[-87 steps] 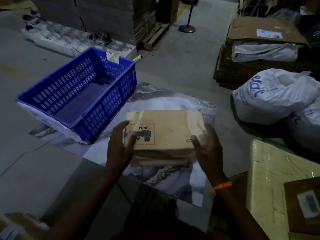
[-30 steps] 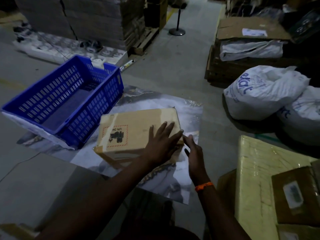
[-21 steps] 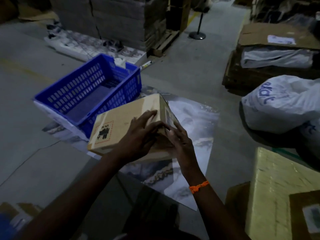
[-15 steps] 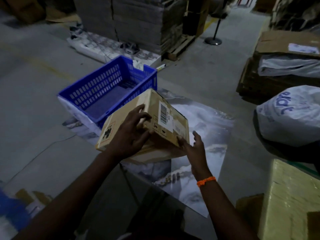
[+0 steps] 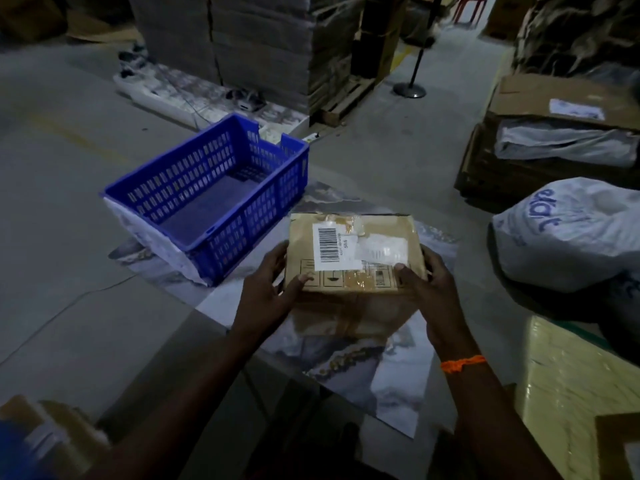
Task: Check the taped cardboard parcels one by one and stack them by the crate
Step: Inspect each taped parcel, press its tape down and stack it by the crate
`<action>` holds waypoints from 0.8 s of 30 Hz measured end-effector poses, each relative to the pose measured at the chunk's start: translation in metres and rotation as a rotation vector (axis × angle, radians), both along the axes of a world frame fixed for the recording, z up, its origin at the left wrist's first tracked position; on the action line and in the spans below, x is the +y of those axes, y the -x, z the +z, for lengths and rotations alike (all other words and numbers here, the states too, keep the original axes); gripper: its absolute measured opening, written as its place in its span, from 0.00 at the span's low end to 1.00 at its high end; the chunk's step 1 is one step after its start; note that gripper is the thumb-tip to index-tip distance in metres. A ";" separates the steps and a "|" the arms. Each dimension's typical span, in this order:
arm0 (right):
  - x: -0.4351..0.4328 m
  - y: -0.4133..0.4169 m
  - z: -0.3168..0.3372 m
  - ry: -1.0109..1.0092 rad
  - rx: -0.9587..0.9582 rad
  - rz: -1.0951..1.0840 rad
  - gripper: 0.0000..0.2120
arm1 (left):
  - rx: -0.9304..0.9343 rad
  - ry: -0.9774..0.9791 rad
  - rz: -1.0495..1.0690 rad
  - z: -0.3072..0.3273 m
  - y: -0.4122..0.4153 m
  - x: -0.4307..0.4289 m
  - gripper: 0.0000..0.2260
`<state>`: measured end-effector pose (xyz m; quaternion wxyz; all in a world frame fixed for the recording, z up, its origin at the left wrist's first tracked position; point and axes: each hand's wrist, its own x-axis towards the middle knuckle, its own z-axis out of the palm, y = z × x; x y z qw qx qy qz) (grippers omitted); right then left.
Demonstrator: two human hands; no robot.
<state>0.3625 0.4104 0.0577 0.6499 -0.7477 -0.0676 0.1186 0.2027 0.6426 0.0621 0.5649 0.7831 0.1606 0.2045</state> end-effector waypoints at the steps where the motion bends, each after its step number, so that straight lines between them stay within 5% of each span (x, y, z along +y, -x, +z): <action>1: -0.004 -0.001 -0.005 0.035 0.008 -0.019 0.24 | 0.002 -0.010 0.002 -0.006 -0.002 -0.003 0.29; 4: -0.012 -0.002 -0.009 0.157 -0.060 -0.042 0.26 | -0.007 -0.160 -0.020 -0.009 -0.013 -0.004 0.23; 11: 0.023 -0.007 0.002 0.711 -0.674 0.082 0.31 | 0.160 -0.673 -0.109 0.016 -0.053 -0.008 0.26; 17: 0.052 -0.013 0.006 0.943 -0.678 0.382 0.43 | 0.327 -0.992 -0.267 0.009 -0.085 -0.010 0.29; 24: 0.050 -0.013 -0.003 1.014 -0.681 0.397 0.42 | 0.308 -1.031 -0.254 0.000 -0.083 -0.010 0.27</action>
